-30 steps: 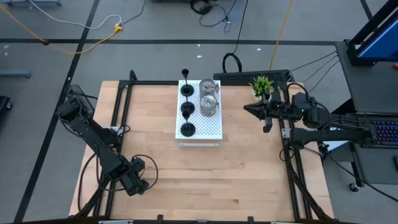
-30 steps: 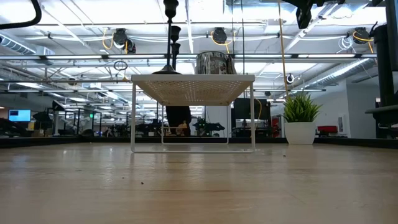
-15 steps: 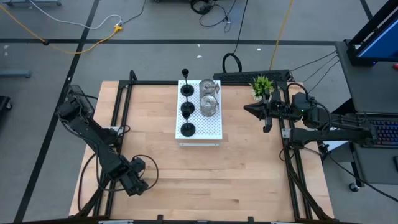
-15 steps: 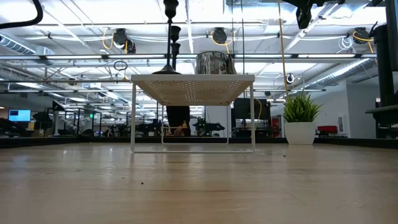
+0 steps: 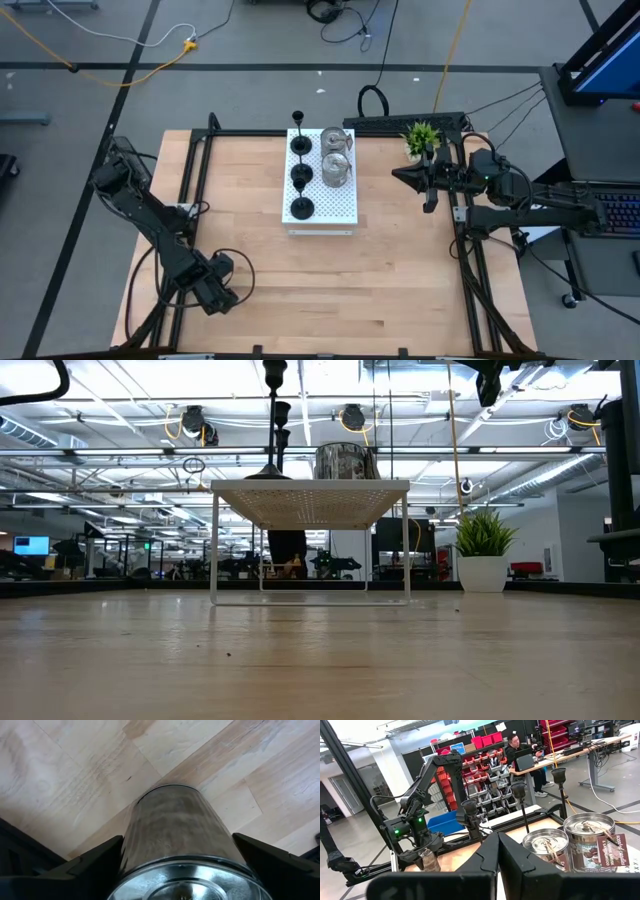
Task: Pick & Place candle stick holders
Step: Put the silver scented candle on the shelf aligned with the other silver scented candle
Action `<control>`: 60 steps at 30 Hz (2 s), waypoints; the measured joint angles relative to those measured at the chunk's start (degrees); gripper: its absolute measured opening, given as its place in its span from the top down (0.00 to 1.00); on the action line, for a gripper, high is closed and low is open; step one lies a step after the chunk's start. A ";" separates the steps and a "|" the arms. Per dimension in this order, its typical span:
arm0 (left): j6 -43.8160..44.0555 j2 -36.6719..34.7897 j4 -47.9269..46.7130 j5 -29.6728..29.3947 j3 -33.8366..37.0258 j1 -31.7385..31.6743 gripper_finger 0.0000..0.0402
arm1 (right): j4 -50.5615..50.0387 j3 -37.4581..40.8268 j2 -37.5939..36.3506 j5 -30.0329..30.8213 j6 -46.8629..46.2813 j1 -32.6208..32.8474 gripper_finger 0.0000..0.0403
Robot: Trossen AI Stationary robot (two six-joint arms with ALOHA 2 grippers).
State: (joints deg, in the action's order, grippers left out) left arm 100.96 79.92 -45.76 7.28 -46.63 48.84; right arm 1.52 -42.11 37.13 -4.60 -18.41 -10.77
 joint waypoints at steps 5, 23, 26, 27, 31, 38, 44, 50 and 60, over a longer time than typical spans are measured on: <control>-1.06 0.00 0.00 -2.64 -0.02 0.10 0.05 | 0.01 0.00 -0.01 0.00 0.01 -0.01 1.00; -1.55 0.02 4.34 1.41 4.96 0.33 0.01 | 0.01 0.00 0.00 0.00 0.00 0.01 1.00; -1.86 0.02 4.37 1.41 4.96 0.33 0.01 | 0.02 0.00 0.00 0.00 0.00 0.00 1.00; -2.11 0.02 4.39 1.42 4.96 0.33 0.01 | 0.02 0.00 0.00 0.00 0.00 0.01 1.00; -2.27 0.02 4.03 1.39 4.96 0.31 0.01 | 0.02 0.00 0.00 0.00 0.00 0.01 1.00; -2.50 0.02 3.87 0.41 4.96 0.31 0.01 | 0.02 0.00 -0.01 0.00 -0.02 -0.01 1.00; -4.83 -1.04 3.54 0.41 4.96 0.33 0.01 | 0.02 0.00 0.00 0.00 -0.45 0.00 1.00; -7.45 -3.22 1.42 -0.59 4.94 1.23 0.01 | 0.02 0.00 0.01 0.00 -0.44 -0.01 1.00; -8.15 -3.93 -1.25 -3.00 4.90 2.68 0.01 | 0.02 0.00 0.01 0.00 -0.44 0.01 1.00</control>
State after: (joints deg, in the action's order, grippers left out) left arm 92.82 75.99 -47.01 4.28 -41.74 51.52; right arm 1.54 -42.11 37.15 -4.60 -18.85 -10.76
